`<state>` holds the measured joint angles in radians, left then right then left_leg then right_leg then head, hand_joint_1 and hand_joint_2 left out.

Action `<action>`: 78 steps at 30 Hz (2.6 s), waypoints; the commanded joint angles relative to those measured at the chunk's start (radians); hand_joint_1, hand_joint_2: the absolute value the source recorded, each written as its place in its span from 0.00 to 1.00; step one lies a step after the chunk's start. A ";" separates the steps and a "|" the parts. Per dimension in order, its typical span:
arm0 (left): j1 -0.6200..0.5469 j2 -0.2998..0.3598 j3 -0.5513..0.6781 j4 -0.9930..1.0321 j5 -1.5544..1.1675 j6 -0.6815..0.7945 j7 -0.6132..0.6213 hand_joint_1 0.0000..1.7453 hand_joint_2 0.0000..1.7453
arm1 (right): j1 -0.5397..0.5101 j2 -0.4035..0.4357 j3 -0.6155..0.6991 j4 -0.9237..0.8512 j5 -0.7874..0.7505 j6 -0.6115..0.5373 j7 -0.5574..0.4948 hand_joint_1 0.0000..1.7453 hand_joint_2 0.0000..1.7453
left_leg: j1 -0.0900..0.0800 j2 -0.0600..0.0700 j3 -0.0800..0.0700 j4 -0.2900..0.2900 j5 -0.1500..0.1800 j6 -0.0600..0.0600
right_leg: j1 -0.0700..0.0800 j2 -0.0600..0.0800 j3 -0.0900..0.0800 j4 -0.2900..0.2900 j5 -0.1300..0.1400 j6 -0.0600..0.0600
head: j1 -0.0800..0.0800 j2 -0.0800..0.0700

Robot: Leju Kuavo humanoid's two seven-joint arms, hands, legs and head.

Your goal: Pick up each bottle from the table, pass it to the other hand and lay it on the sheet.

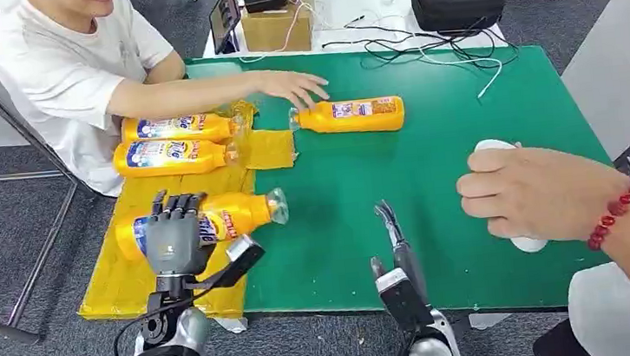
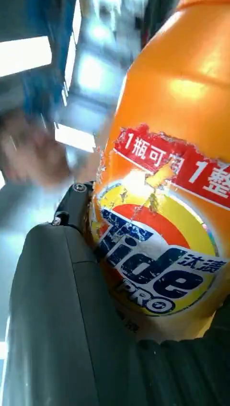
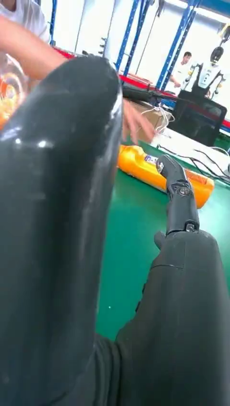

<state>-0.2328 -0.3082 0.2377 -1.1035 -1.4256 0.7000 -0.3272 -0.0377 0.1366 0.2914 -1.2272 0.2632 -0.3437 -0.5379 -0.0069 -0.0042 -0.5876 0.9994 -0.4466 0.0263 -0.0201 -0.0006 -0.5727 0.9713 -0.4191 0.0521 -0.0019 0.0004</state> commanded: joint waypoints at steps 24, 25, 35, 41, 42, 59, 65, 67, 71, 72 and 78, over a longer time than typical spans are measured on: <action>-0.335 0.133 -0.056 0.745 0.233 -0.205 0.266 0.00 0.00 | -0.094 0.025 -0.052 0.104 0.028 0.038 0.015 0.00 0.00 | 0.000 -0.004 0.005 -0.001 0.000 -0.001 | -0.001 0.000 0.006 0.000 0.000 -0.001 | 0.000 0.000; -0.335 0.126 -0.045 0.740 0.266 -0.217 0.250 0.00 0.00 | -0.094 0.025 -0.052 0.101 0.034 0.035 0.016 0.00 0.00 | 0.000 -0.003 0.005 -0.001 0.000 -0.001 | 0.000 0.000 0.007 0.000 0.000 -0.001 | 0.001 0.000; -0.272 0.081 -0.150 0.531 0.756 -0.319 -0.074 0.00 0.00 | -0.072 0.011 -0.044 0.094 0.068 0.009 0.009 0.00 0.00 | 0.001 -0.004 0.012 -0.001 0.001 -0.002 | 0.001 0.000 0.014 -0.001 0.001 -0.003 | 0.001 0.000; -0.176 0.058 -0.272 0.225 1.074 -0.091 -0.258 0.00 0.00 | -0.068 0.002 -0.010 0.089 0.093 -0.028 -0.022 0.00 0.00 | 0.000 -0.004 0.012 0.000 0.001 -0.002 | 0.000 -0.001 0.013 0.000 0.000 -0.001 | 0.001 0.000; -0.161 0.062 -0.298 0.161 1.141 -0.042 -0.317 0.00 0.00 | -0.073 -0.004 0.014 0.092 0.115 -0.048 -0.037 0.00 0.00 | 0.001 -0.004 0.011 0.001 0.001 -0.002 | 0.001 -0.001 0.013 0.000 -0.001 -0.002 | 0.001 0.000; 0.149 0.054 -0.557 -0.357 1.730 -0.184 -0.123 0.00 1.00 | -0.146 -0.299 0.021 0.200 0.811 -0.354 0.250 0.00 1.00 | -0.001 -0.005 0.004 -0.001 0.001 -0.002 | -0.001 -0.002 0.007 -0.002 -0.001 -0.001 | 0.001 0.000; 0.185 0.070 -0.590 -0.361 1.782 -0.223 -0.096 0.00 1.00 | -0.125 -0.304 0.001 0.201 0.819 -0.319 0.283 0.00 1.00 | -0.001 -0.005 0.004 0.001 -0.002 -0.002 | 0.000 -0.002 0.007 -0.002 -0.002 -0.002 | 0.001 0.000; 0.193 0.086 -0.613 -0.376 1.743 -0.202 -0.113 0.00 1.00 | -0.128 -0.316 0.014 0.200 0.785 -0.202 0.292 0.00 1.00 | 0.000 -0.004 0.003 0.001 -0.002 -0.002 | 0.000 -0.001 0.005 -0.001 -0.002 -0.002 | 0.000 0.000; 0.184 0.097 -0.646 -0.363 1.654 -0.145 -0.115 0.00 1.00 | -0.194 -0.298 0.018 0.312 0.741 -0.102 0.303 0.00 1.00 | 0.000 -0.003 0.002 0.000 -0.001 -0.002 | 0.001 0.000 0.004 -0.002 -0.001 -0.002 | 0.000 0.000; 0.182 0.095 -0.647 -0.360 1.641 -0.133 -0.120 0.00 1.00 | -0.204 -0.295 0.023 0.327 0.743 -0.085 0.308 0.00 1.00 | 0.000 -0.003 0.001 0.000 -0.001 -0.001 | 0.000 0.000 0.003 -0.002 0.000 -0.001 | 0.000 0.000; 0.135 0.082 -0.650 -0.317 1.592 -0.101 -0.121 0.00 1.00 | -0.331 -0.237 0.089 0.469 0.752 -0.012 0.323 0.00 1.00 | 0.000 0.000 0.002 0.000 -0.001 -0.001 | 0.000 0.003 0.003 -0.001 0.001 -0.001 | 0.000 0.000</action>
<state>-0.0396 -0.2522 -0.3716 -1.4771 0.2060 0.5703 -0.4418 -0.2114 -0.1636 0.3121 -0.9979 1.0101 -0.3967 -0.2235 -0.0080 -0.0068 -0.5874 0.9997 -0.4466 0.0265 -0.0209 -0.0009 -0.5714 0.9707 -0.4190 0.0524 -0.0015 0.0000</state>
